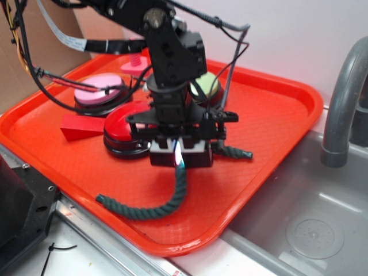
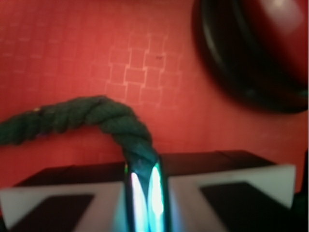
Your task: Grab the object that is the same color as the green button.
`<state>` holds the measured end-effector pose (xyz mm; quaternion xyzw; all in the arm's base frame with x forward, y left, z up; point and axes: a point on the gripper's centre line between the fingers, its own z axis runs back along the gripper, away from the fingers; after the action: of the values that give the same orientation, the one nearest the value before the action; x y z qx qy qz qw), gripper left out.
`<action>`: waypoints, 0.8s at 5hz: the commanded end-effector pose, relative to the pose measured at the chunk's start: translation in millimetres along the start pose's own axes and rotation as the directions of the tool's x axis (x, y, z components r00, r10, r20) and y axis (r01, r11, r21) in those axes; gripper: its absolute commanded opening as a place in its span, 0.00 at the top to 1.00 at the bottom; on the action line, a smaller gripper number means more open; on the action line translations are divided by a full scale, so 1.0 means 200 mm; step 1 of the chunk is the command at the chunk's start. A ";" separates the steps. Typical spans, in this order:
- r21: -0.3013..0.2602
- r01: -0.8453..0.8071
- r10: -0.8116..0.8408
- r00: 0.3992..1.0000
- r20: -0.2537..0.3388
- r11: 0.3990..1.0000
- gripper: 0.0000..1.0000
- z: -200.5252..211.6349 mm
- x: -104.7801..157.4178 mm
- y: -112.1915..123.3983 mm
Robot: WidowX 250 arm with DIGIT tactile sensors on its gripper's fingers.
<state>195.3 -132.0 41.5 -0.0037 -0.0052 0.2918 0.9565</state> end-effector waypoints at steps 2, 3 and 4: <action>-0.016 0.339 -0.339 0.940 -0.028 0.941 1.00 0.50 0.13 0.18; -0.031 0.395 -0.395 0.919 0.000 0.918 1.00 0.62 0.13 0.28; -0.026 0.400 -0.399 0.916 0.041 0.916 1.00 0.72 0.16 0.39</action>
<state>161.4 -49.4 170.3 -0.0024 0.0001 0.0921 0.9957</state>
